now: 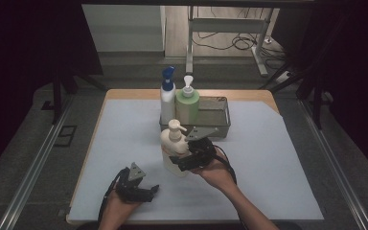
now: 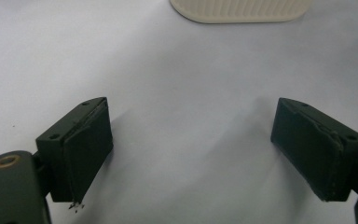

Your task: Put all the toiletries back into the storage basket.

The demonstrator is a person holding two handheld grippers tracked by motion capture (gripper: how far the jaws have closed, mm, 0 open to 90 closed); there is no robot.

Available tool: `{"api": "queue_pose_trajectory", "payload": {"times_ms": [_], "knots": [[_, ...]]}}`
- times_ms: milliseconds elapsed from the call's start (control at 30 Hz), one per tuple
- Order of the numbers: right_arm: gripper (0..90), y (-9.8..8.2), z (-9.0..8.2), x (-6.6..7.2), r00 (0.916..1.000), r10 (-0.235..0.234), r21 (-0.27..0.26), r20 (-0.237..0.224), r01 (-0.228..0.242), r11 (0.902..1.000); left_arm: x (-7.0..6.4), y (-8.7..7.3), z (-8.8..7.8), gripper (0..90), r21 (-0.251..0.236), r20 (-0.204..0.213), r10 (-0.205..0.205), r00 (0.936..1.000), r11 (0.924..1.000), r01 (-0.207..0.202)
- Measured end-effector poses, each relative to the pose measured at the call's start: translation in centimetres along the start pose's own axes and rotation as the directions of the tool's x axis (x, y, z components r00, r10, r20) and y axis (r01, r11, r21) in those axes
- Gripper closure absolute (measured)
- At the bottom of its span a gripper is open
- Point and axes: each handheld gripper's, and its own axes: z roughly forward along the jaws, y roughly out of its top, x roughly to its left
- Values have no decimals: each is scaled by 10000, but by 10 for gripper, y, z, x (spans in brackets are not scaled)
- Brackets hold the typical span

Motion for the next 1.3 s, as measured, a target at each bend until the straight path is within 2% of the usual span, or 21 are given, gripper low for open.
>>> {"api": "queue_pose_trajectory", "payload": {"times_ms": [67, 300, 367, 633, 800, 1300], "knots": [[173, 1, 2, 2, 10000, -3, -17, 15, 3, 10000, 0, 0, 0, 123, 2, -2, 1, 10000, 10000, -1], [314, 5, 7, 4, 10000, -27, -110, 42, 27, 9999, 0, 0, 0, 123, 3, 1, 0, 10000, 10000, 0], [339, 6, 7, 5, 9998, -57, -88, 185, 59, 9999, 0, 0, 0, 123, 3, 0, -1, 10000, 10000, 1], [362, 9, 5, 9, 9989, -251, 176, 390, 245, 9995, 0, 0, 0, 123, 0, -1, 1, 10000, 10000, -1], [366, 12, 2, 10, 9991, -309, 470, 297, 295, 9985, 0, 0, 0, 123, -11, 11, -5, 10000, 10000, 5], [369, 23, -31, -1, 9997, -146, 557, 193, 135, 9984, 0, 0, 0, 123, -3, 19, -11, 10000, 10000, 11]]}}
